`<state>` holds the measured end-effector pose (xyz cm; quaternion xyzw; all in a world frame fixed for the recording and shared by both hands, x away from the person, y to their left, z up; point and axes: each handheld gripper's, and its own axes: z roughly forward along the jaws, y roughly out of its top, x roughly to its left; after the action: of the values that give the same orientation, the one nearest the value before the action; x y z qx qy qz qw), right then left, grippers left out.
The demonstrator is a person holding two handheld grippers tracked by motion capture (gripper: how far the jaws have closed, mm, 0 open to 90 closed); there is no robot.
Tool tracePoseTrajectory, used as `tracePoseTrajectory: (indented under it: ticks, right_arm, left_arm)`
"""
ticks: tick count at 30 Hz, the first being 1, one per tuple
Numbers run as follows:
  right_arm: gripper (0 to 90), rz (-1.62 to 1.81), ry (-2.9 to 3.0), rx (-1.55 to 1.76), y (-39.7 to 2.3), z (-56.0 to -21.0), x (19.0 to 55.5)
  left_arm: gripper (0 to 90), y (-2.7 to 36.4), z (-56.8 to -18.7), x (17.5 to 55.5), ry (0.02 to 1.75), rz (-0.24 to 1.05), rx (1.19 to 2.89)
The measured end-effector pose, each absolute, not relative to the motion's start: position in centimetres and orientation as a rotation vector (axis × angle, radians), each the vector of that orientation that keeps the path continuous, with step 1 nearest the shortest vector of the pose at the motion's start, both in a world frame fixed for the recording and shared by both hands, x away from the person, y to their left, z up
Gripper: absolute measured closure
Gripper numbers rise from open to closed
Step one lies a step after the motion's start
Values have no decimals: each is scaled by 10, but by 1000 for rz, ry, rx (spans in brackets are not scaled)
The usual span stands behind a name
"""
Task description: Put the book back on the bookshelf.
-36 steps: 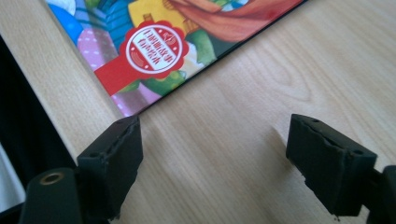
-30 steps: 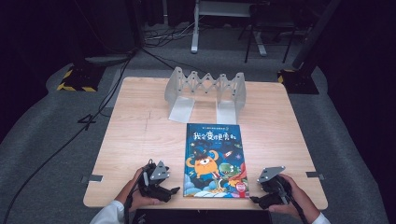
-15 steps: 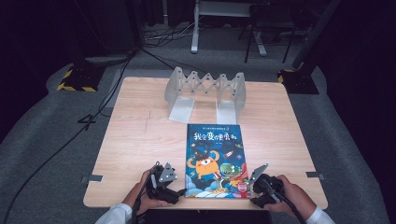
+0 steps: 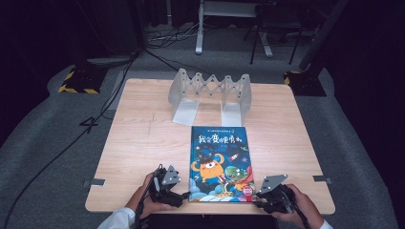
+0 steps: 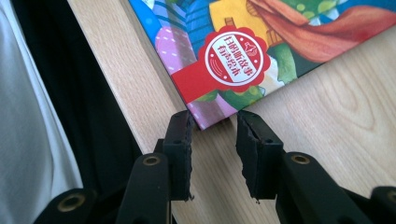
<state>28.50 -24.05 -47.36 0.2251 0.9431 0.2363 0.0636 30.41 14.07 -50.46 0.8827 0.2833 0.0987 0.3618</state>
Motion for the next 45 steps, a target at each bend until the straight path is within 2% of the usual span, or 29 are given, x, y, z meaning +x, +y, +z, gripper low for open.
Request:
tracePoseTrajectory:
  ticks: [9,13,18,22,28,45]
  right_arm:
    - [644,983,2808,710,-249,-482,288]
    - [504,1113,2764,730,-251,-477,290]
    - [393,1182,2777,736,-246,-474,299]
    - [366,1263,2767,768,-247,-469,304]
    - [266,1311,2797,861,-248,-464,321]
    - [248,1399,2744,923,-228,-462,379]
  left_arm:
    - [160,143,-504,307,737,244,2264]
    - [161,143,-505,306,726,270,2282]
    - [161,143,-505,306,726,270,2282]
    - [161,143,-505,306,725,268,2282]
    - [161,143,-505,307,719,269,2285]
    - [161,143,-505,307,717,268,2285]
